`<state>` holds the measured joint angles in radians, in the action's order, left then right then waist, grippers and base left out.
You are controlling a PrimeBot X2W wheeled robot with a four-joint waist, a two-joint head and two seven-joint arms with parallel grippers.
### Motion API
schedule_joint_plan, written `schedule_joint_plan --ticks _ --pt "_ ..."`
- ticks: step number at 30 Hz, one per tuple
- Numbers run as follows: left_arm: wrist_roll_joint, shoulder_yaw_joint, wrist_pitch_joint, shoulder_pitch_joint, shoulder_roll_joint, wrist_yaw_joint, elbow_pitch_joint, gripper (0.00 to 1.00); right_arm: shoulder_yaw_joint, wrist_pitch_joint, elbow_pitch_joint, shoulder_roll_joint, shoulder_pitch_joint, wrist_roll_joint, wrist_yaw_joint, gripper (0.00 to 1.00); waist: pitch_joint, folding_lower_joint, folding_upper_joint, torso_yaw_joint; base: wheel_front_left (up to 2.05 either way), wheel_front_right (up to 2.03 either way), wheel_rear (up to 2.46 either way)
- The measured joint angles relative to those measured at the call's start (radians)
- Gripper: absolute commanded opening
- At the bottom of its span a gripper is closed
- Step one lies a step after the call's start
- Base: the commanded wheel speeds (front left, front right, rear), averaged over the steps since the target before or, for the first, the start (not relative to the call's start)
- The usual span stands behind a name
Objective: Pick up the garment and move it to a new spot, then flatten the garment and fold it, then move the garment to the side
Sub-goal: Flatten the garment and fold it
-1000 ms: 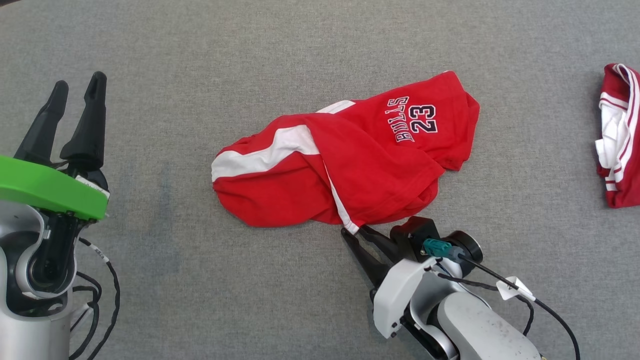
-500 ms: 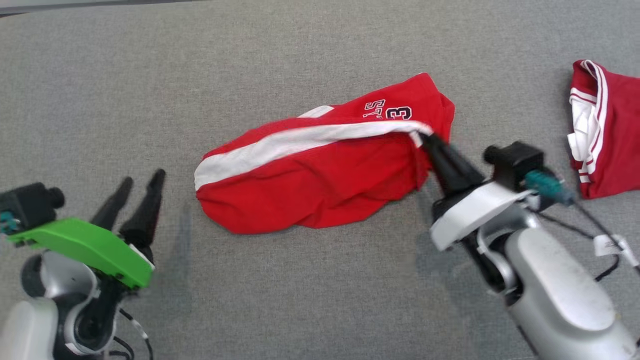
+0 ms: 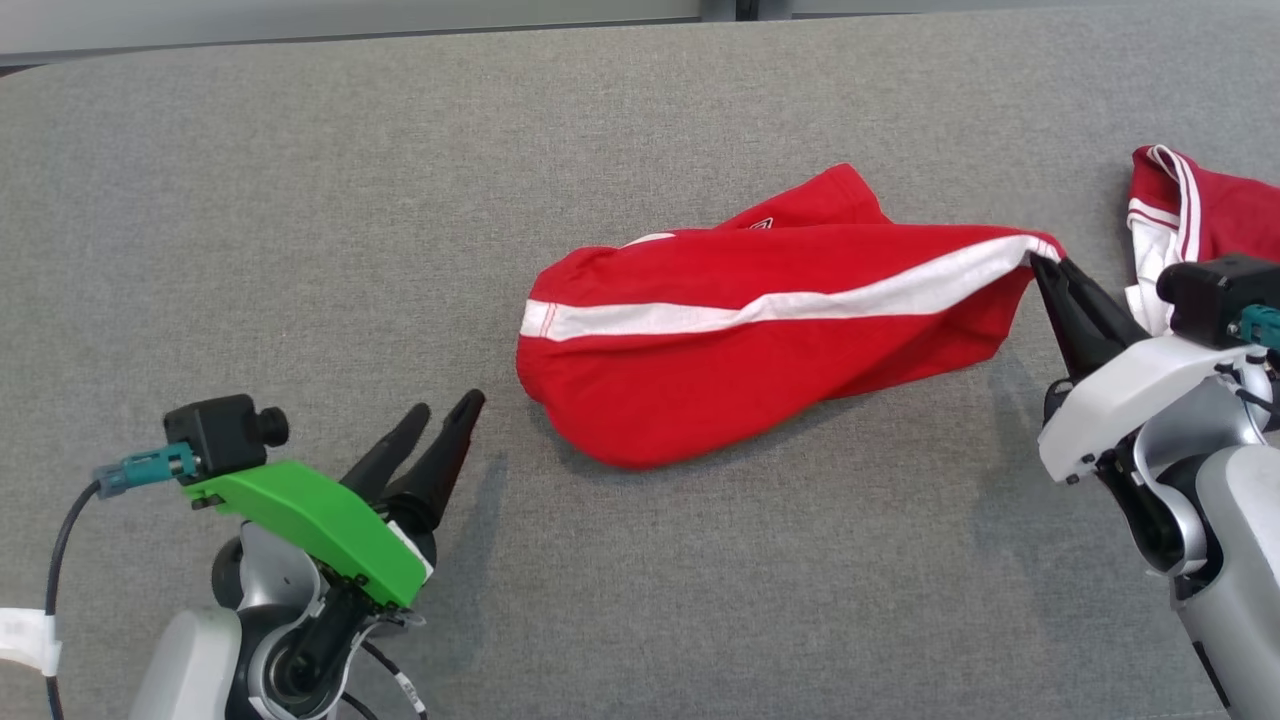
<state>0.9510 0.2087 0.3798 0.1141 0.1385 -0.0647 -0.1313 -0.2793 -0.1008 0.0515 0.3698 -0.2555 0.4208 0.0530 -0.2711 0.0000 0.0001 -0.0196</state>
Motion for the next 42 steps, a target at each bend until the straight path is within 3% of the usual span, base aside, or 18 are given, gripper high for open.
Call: schedule_joint_plan --ticks 3,12,30,33,36,38,39,42 --pt "0.024 0.007 0.008 0.011 -0.022 0.000 0.025 1.00 -0.006 -0.020 -0.001 0.003 0.022 0.009 -0.009 0.00 0.002 0.0000 0.0000 -0.007 0.00 0.00 0.00" --pt "-0.035 0.054 0.061 0.118 0.036 0.021 0.048 1.00 -0.023 -0.046 -0.041 0.003 0.022 0.013 -0.026 0.00 -0.007 0.0000 -0.0001 0.024 0.00 0.00 0.00" --pt "0.031 0.054 0.121 0.214 -0.018 0.020 0.163 1.00 -0.002 -0.063 -0.082 0.015 0.041 0.027 -0.024 0.00 -0.040 0.0000 -0.0001 0.071 0.00 0.00 0.00" --pt "0.031 0.063 0.130 0.215 -0.017 0.026 0.172 0.80 0.000 -0.063 -0.087 0.016 0.041 0.029 -0.023 0.00 -0.041 0.0000 -0.0001 0.071 0.00 0.00 0.00" --pt "0.028 0.072 0.131 0.217 -0.009 0.031 0.183 0.50 0.004 -0.066 -0.090 0.017 0.044 0.030 -0.016 0.00 -0.041 0.0000 -0.0001 0.069 0.00 0.00 0.00" --pt "0.028 0.078 0.132 0.220 -0.004 0.040 0.186 0.44 0.005 -0.069 -0.095 0.019 0.046 0.030 -0.015 0.00 -0.041 0.0000 -0.0001 0.065 0.00 0.00 0.00" --pt "0.028 0.079 0.132 0.221 -0.004 0.041 0.187 0.31 0.005 -0.069 -0.096 0.020 0.047 0.030 -0.015 0.00 -0.041 0.0000 -0.0001 0.064 0.00 0.00 0.00" --pt "0.028 0.080 0.132 0.229 -0.005 0.046 0.190 0.29 0.006 -0.069 -0.101 0.023 0.053 0.030 -0.015 0.00 -0.041 0.0000 -0.0001 0.060 0.00 0.00 0.00"
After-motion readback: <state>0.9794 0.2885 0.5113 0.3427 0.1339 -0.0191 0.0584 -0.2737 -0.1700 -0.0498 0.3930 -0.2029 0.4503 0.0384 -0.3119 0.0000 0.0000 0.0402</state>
